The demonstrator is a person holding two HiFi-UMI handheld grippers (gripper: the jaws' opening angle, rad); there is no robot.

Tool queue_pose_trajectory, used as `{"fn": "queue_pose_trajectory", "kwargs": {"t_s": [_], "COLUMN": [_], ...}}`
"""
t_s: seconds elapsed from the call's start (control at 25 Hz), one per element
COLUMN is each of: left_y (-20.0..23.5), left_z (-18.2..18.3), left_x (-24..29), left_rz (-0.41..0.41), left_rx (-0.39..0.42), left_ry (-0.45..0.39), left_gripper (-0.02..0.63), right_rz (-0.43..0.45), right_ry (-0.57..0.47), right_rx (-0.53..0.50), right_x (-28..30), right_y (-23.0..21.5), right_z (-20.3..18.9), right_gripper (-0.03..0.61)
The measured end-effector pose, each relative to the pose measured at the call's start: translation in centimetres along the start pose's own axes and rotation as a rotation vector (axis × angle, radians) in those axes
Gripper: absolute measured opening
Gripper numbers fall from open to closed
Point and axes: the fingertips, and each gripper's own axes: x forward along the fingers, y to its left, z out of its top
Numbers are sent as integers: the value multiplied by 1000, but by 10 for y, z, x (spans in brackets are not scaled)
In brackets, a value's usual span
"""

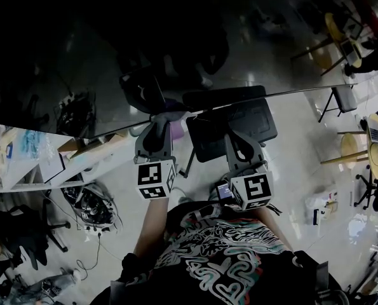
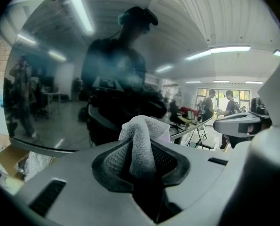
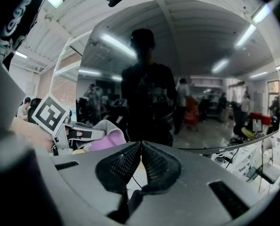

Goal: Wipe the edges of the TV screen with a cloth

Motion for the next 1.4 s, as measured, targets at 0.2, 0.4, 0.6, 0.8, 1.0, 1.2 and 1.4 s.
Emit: {"fn": "queue_pose_trajectory", "kwargs": {"t_s": [0.2,0.4,0.6,0.8,1.0,1.2,1.4], "left_y": [-5,-13,-16,-20,-26,-34,-37], "left_z": [0,-1,-1,0,0,0,0], "left_x": [4,8,11,15,16,21,24], "left_rz": [-12,-28,-34,-47,-65,-93,-116], "left_rx": [-62,-125,-182,-204,-215,-252,-304], "left_ry": [-16,-25,-35,-36,-34,-43,-52], "left_gripper": [98,98,98,97,97,97,96], "right_rz": [-12,-22,-36,-56,-59,-73,-82], "right_ry": [-12,0,-15,0,-17,-17,-11], "right_rx": [18,23,31,34,38,40,33], "right_x": [-3,-9,-12,-16,-17,-19,-17], "right_y": [-5,-14,-20,-27,-26,-33,-36], "right_z": [3,-2,3,-5,2,-1,-1], "right_gripper": [31,31,31,31,31,31,31]}}
